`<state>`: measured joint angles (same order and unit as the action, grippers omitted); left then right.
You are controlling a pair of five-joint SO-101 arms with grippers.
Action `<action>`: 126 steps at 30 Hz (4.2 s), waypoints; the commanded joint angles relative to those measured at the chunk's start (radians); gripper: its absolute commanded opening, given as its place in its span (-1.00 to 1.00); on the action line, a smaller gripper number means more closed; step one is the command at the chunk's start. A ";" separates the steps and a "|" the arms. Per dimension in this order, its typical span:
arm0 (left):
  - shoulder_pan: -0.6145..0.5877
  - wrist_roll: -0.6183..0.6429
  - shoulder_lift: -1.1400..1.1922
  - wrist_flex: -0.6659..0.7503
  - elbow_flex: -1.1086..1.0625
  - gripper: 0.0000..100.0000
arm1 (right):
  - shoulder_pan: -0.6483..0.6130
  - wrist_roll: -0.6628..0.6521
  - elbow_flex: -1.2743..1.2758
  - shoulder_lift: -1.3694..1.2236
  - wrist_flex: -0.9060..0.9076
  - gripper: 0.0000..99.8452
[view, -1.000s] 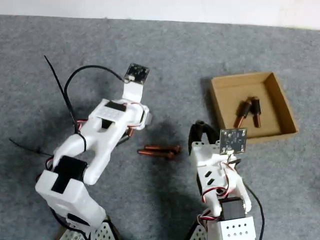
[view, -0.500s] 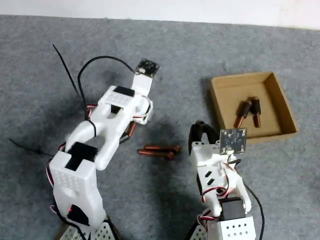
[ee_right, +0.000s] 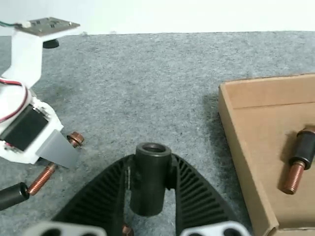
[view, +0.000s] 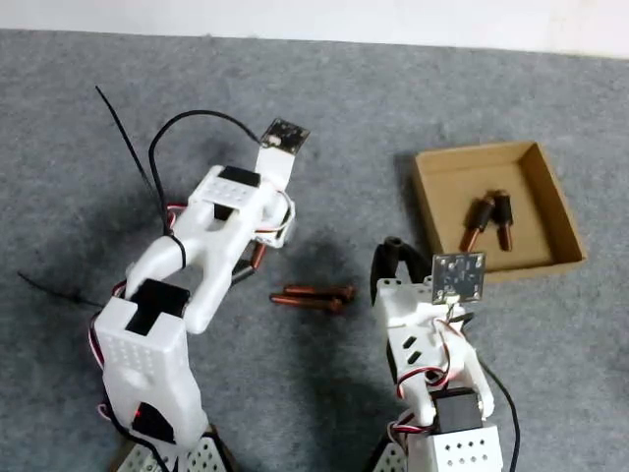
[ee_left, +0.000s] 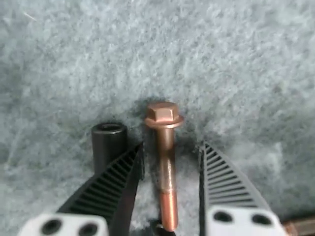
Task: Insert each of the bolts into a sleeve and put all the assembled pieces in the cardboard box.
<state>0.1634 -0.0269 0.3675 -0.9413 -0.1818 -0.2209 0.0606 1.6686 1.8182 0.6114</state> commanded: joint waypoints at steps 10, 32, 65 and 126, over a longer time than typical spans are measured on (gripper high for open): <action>-0.016 -0.043 -0.001 -0.023 0.022 -0.99 | 0.010 -0.012 0.027 0.019 0.001 -0.99; -0.005 -0.066 -0.624 0.397 -0.611 -0.99 | 0.010 -0.012 0.030 0.021 0.001 -0.98; 0.019 0.270 -1.609 0.829 -1.104 -0.99 | -0.329 -0.189 0.116 0.016 -0.271 -0.99; 0.328 0.646 -2.196 0.626 -1.451 -0.99 | -0.429 -0.496 0.114 0.016 -0.265 -0.99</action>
<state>0.4289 0.6943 -1.8144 -0.2938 -1.6272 -0.6460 -0.4273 1.6686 1.8167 0.3736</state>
